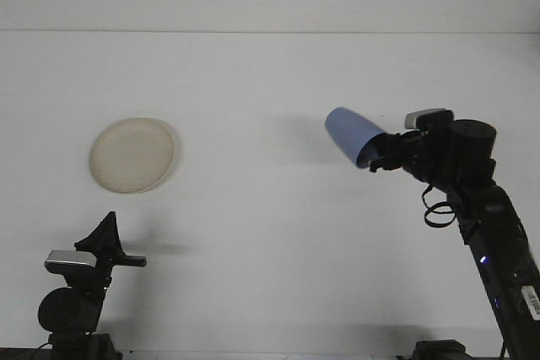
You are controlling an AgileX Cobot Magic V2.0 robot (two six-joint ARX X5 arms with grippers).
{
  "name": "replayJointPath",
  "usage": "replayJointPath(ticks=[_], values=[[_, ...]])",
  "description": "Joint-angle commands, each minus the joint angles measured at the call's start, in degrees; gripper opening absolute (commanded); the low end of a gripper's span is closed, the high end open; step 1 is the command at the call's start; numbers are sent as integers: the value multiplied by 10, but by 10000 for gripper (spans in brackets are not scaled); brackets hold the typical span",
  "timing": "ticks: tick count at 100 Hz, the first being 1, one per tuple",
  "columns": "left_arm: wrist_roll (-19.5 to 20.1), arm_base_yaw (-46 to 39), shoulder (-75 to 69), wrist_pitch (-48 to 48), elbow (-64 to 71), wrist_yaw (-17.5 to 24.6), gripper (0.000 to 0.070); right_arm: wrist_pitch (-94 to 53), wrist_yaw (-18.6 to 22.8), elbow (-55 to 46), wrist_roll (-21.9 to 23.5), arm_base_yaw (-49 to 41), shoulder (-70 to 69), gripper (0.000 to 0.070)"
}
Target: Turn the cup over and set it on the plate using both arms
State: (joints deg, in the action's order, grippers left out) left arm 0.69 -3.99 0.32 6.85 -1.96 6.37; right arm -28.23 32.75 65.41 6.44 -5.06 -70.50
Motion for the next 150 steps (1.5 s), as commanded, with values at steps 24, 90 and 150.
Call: replayJointPath(ticks=[24,90,150], values=[[-1,0,0,7,11,-1,14,-320,-143,153,-128,-222,-91,0],[-159,0,0,7,11,0,14,-501,-296,339,-155,-449,-369,0],[-199,0,0,9,10,0,13,-501,-288,345,-159,-460,-382,289]])
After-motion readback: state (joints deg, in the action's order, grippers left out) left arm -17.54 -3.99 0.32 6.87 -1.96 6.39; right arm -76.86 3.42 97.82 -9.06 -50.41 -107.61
